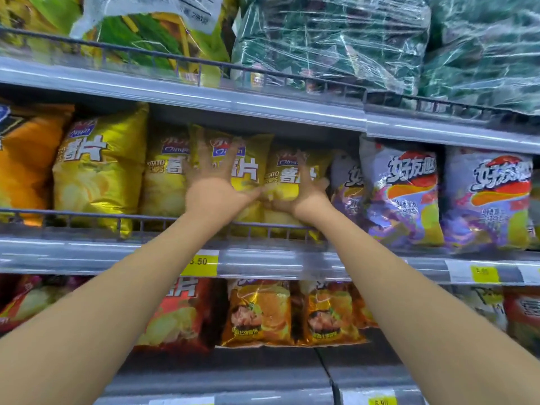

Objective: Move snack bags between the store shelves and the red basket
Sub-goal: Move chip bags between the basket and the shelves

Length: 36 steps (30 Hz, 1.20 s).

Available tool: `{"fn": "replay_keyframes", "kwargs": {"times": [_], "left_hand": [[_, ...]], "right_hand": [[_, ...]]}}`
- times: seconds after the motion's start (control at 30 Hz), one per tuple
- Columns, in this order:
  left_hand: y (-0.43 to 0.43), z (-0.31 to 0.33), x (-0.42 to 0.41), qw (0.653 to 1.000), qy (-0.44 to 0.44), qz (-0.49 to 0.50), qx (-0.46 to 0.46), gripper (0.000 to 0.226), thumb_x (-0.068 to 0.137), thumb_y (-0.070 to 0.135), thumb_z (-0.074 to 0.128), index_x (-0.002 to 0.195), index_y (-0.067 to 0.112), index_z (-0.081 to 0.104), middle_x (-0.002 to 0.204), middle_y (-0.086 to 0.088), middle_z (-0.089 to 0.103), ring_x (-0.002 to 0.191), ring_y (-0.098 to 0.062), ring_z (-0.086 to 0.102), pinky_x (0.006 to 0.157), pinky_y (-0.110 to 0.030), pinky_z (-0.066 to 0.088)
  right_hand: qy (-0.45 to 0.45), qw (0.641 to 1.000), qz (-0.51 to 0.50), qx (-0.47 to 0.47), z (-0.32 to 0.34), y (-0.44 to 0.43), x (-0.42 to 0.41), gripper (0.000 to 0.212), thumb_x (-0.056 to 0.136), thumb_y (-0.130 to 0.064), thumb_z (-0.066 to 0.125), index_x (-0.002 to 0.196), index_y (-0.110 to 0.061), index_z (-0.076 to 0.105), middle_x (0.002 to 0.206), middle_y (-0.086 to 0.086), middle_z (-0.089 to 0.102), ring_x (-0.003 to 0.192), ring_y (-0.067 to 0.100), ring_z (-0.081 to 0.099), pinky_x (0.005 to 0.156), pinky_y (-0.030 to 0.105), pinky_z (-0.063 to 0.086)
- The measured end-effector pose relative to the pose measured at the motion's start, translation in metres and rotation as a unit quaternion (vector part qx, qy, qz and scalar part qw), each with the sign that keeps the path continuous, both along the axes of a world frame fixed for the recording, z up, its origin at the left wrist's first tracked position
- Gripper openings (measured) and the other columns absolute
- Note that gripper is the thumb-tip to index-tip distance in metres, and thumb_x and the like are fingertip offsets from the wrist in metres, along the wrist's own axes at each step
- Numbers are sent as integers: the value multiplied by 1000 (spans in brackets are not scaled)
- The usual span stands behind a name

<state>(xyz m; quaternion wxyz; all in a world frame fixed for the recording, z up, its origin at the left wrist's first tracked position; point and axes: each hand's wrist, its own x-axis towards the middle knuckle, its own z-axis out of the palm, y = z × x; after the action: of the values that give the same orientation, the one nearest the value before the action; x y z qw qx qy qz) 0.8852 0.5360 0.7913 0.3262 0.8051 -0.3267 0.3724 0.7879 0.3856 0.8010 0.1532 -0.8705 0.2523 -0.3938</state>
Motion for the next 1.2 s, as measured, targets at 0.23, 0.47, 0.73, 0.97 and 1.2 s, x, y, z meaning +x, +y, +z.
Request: {"fn": "replay_keyframes", "kwargs": {"times": [0.23,0.47,0.73,0.97,1.2], "left_hand": [[8,5,-14,996,-37,28,-71,82,80,60,61,148,45,19,159,-16,-3,129,-52,33,96,-48,44],[-3,2,-3,998,28,45,-20,87,84,66,52,149,47,-2,157,-11,-21,137,-50,16,97,-54,42],[-1,0,-4,999,15,32,-33,93,77,81,43,150,43,1,158,-15,-15,138,-48,16,102,-57,35],[62,-8,-2,977,-196,-8,-88,76,85,68,35,147,25,32,154,-23,24,136,-43,29,104,-56,31],[165,3,81,991,-99,0,-85,80,80,49,46,146,7,30,144,-32,31,127,-49,34,105,-54,29]], "right_hand": [[-54,995,87,0,-1,-24,-13,119,60,-45,86,148,-47,6,147,13,29,132,32,37,108,35,34],[-47,994,93,22,-8,-29,-16,117,67,-34,85,147,-50,2,151,9,20,134,30,32,107,35,30],[71,997,-5,15,5,-4,-26,130,56,-68,77,142,-52,-19,152,13,23,133,37,36,108,38,32],[-5,980,-172,-97,22,74,-10,80,85,-52,58,146,-16,23,144,25,31,132,43,30,105,51,31],[-70,996,-49,35,-7,138,53,96,72,-84,41,148,-46,-5,141,23,38,125,41,43,101,46,39]]}}
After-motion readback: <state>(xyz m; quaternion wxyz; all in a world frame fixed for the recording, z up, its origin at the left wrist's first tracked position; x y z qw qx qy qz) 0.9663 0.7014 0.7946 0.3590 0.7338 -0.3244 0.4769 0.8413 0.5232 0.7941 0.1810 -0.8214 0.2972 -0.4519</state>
